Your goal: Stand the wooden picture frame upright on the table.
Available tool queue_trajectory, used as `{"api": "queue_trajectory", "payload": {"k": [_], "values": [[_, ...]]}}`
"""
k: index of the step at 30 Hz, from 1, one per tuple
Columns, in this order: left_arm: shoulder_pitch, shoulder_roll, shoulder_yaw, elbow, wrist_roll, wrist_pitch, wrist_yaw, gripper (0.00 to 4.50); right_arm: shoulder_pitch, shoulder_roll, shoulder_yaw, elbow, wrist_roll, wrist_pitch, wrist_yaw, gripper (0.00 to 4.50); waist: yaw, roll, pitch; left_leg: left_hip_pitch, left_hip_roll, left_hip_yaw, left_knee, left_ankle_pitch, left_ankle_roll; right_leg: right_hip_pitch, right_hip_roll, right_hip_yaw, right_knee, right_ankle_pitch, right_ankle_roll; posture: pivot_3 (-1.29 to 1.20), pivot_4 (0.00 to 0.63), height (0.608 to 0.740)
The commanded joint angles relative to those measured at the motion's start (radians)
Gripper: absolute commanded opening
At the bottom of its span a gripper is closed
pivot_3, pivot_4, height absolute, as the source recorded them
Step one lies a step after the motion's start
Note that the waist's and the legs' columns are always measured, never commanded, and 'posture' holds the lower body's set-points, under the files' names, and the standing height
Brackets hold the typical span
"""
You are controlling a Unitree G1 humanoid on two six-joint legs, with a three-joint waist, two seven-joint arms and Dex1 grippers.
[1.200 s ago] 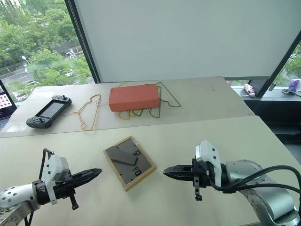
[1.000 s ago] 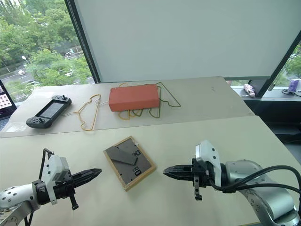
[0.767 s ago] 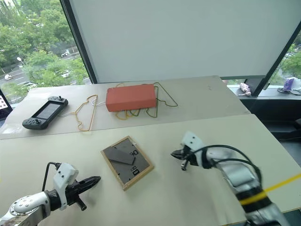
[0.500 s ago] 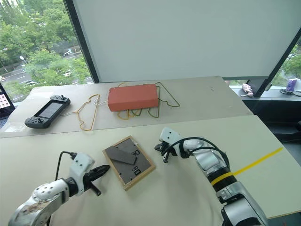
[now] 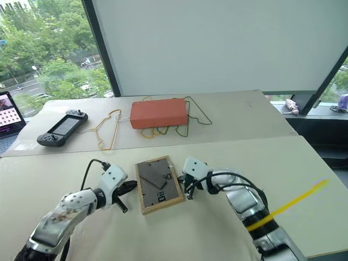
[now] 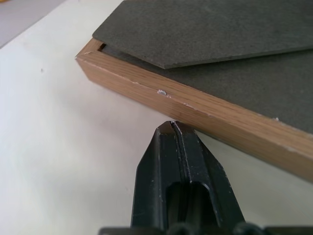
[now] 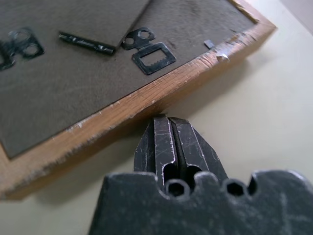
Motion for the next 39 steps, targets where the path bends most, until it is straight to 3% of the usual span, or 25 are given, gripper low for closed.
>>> {"api": "queue_trajectory", "payload": {"k": [1,10,15,18,21,26,28,31,34,36,39], "values": [[-0.028,-0.027,-0.063,0.105,0.04,-0.026,-0.027,0.01,0.048,0.001,-0.013,-0.121,0.015,0.1,-0.031,0.0,0.0,0.0,0.0,0.0,0.0,0.0,0.0,0.0,0.0,0.0,0.0,0.0,0.0,0.0,0.0,0.0,0.15,0.74],[-0.012,-0.037,-0.058,0.116,0.056,-0.043,-0.062,0.01,0.087,-0.019,-0.039,-0.172,0.013,0.189,-0.099,0.0,0.004,0.001,-0.002,0.0,0.0,0.0,0.0,0.0,0.0,0.0,0.0,0.0,0.0,0.0,0.0,0.0,0.15,0.74],[0.049,0.035,0.044,0.086,0.045,-0.042,-0.069,0.01,0.148,-0.11,-0.111,-0.197,0.051,0.185,-0.063,0.0,-0.006,0.0,-0.002,0.0,0.0,0.0,0.0,-0.001,0.002,0.0,0.0,0.0,-0.001,-0.001,0.001,0.0,0.15,0.74],[0.103,0.081,0.118,0.083,0.043,-0.134,-0.08,0.01,0.202,-0.187,-0.169,-0.225,0.09,0.129,-0.013,0.0,-0.018,0.0,-0.002,0.0,0.0,0.0,-0.001,-0.002,0.004,-0.001,0.0,0.0,-0.001,-0.001,0.001,0.0,0.15,0.74],[0.162,0.132,0.156,0.129,0.113,-0.453,-0.082,0.01,0.232,-0.233,-0.196,-0.232,0.111,0.038,0.025,0.0,-0.034,0.0,-0.002,0.0,0.0,0.001,-0.002,-0.004,0.007,-0.002,0.0,0.0,-0.001,-0.001,0.001,0.0,0.15,0.74],[0.139,0.279,0.115,0.409,0.429,-1.236,0.077,0.01,0.242,-0.244,-0.178,-0.242,0.129,-0.049,0.079,0.0,-0.032,-0.002,0.0,-0.003,0.001,0.001,-0.003,-0.002,0.004,-0.004,0.001,0.0,-0.001,-0.002,0.0,0.0,0.15,0.74],[0.096,0.311,0.088,0.506,0.581,-1.494,0.18,0.52,0.236,-0.242,-0.161,-0.226,0.121,-0.063,0.088,0.0,-0.025,-0.003,0.001,-0.003,0.001,0.001,-0.002,-0.002,0.003,-0.004,0.001,0.0,-0.002,-0.001,0.0,0.0,0.15,0.74],[0.032,0.311,0.082,0.594,0.84,-1.703,0.409,1.43,0.199,-0.22,-0.133,-0.199,0.122,-0.048,0.094,0.0,-0.014,-0.003,0.001,-0.003,0.001,0.001,-0.002,-0.002,0.003,-0.004,0.001,0.0,-0.004,-0.001,0.001,0.0,0.15,0.74],[-0.023,0.29,0.084,0.639,1.013,-1.778,0.608,2.35,0.154,-0.201,-0.097,-0.174,0.122,-0.003,0.102,0.0,-0.012,-0.003,0.001,-0.005,0.001,0.001,-0.002,0.001,-0.002,-0.005,0.001,-0.001,-0.006,0.0,0.001,0.0,0.15,0.74],[-0.059,0.271,0.057,0.652,1.116,-1.789,0.724,3.25,0.112,-0.183,-0.064,-0.151,0.12,0.04,0.109,0.0,-0.012,-0.003,0.001,-0.007,0.001,0.001,-0.002,0.002,-0.003,-0.005,0.001,-0.001,-0.005,0.001,0.002,0.0,0.15,0.74],[-0.118,0.256,-0.022,0.693,1.244,-1.768,0.844,4.12,0.066,-0.176,-0.019,-0.149,0.134,0.124,0.138,0.0,-0.012,-0.003,0.001,-0.007,0.001,0.001,-0.002,0.002,-0.003,-0.004,0.001,-0.001,-0.004,0.001,0.003,0.0,0.15,0.74]]}}
